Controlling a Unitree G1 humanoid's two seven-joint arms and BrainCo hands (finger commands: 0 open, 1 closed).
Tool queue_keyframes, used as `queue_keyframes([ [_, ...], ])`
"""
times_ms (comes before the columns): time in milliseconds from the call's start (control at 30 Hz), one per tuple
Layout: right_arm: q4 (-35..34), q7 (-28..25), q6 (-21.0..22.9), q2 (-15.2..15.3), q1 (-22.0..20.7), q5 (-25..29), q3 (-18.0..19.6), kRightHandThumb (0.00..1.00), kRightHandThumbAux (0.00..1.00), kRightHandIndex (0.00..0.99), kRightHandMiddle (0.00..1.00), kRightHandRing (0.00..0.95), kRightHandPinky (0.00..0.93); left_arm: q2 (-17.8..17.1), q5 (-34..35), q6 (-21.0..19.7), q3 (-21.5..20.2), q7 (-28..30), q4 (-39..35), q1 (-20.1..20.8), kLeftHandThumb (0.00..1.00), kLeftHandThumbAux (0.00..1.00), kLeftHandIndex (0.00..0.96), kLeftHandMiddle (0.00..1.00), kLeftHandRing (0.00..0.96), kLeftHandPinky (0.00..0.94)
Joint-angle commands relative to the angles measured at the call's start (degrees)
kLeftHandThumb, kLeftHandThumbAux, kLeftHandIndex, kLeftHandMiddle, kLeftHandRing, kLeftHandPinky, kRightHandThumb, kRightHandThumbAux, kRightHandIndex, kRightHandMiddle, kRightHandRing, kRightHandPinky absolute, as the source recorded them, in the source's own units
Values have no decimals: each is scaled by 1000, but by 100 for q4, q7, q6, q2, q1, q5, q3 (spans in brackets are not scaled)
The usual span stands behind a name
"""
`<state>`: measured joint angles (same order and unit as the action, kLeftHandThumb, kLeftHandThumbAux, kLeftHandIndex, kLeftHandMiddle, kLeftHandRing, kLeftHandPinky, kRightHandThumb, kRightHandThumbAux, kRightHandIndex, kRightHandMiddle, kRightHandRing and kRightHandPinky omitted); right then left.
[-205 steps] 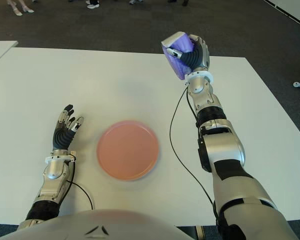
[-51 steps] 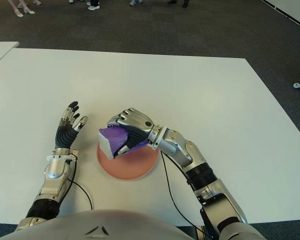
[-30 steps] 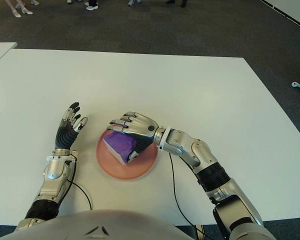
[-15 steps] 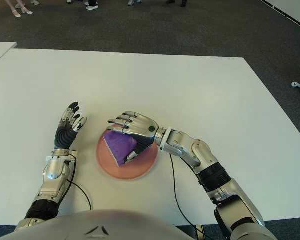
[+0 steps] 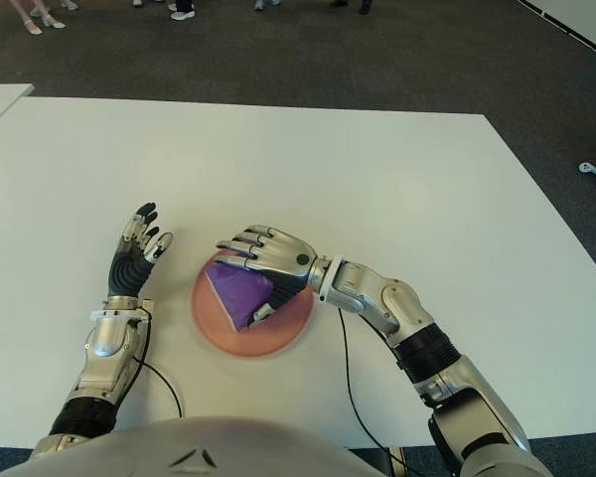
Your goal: Put the tissue paper into the plate.
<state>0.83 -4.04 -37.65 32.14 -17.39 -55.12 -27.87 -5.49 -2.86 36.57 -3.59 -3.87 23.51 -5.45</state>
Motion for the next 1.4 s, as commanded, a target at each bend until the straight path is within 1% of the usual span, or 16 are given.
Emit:
queue_keyframes([
  [33,114,12,-47,64,13,-73,-71,0,325,0,0,0,0,-23,-70,4,4,45,312,-281,15,493,0,0,0,0],
  [133,150,60,-70,85,-7,-63,-60,0,325,0,0,0,0,-23,-34,24,9,87,332,-269,16,492,0,0,0,0],
  [200,126,53,-123,128,-47,56,9,0,324,0,0,0,0,-14,-6,-25,-3,96,347,-247,18,494,0,0,0,0],
  [333,-50,-188,-206,250,-145,463,180,0,320,0,0,0,0,-5,34,-116,-25,110,363,-219,16,500,0,0,0,0],
  [433,-438,-813,-137,427,-368,1217,402,0,316,0,0,0,0,6,75,-247,-61,81,427,-157,10,506,0,0,0,0],
  [500,-619,-1173,-58,503,-505,1608,504,0,313,0,0,0,0,19,82,-323,-83,44,452,-127,4,513,0,0,0,0],
  [567,-715,-1405,-5,533,-567,1828,562,0,311,0,0,0,0,29,77,-362,-98,27,451,-118,2,517,0,0,0,0],
  [633,-852,-1768,133,613,-769,2272,684,0,310,0,0,0,0,44,57,-414,-120,-20,501,-58,0,521,0,0,0,0],
  [700,-926,-2028,236,663,-905,2606,787,0,308,0,0,0,0,55,36,-449,-131,-55,529,-18,0,528,0,0,0,0],
  [833,-1020,-2297,430,642,-1028,2973,967,0,298,0,0,0,0,84,-2,-493,-126,-97,480,-10,0,531,0,0,0,0],
  [967,-959,-2237,579,515,-1288,3139,1242,0,289,0,0,0,0,125,8,-468,-126,-114,422,-32,0,531,0,0,0,0],
  [1133,-886,-2058,607,462,-1463,3059,1535,0,295,0,0,0,0,168,-2,-456,-139,-145,413,-25,0,530,0,0,0,0],
  [1267,-958,-1818,642,400,-1392,2865,1724,0,314,0,0,0,0,185,-22,-479,-137,-172,410,-19,0,527,0,0,0,0],
  [1333,-1103,-1690,716,440,-1314,2879,1972,10,326,0,0,0,0,193,-27,-497,-136,-180,399,-16,0,525,0,0,0,0],
  [1400,-1309,-1577,984,454,-1205,2864,2297,48,334,0,0,0,0,204,-20,-524,-138,-184,398,-7,0,521,0,0,0,0],
])
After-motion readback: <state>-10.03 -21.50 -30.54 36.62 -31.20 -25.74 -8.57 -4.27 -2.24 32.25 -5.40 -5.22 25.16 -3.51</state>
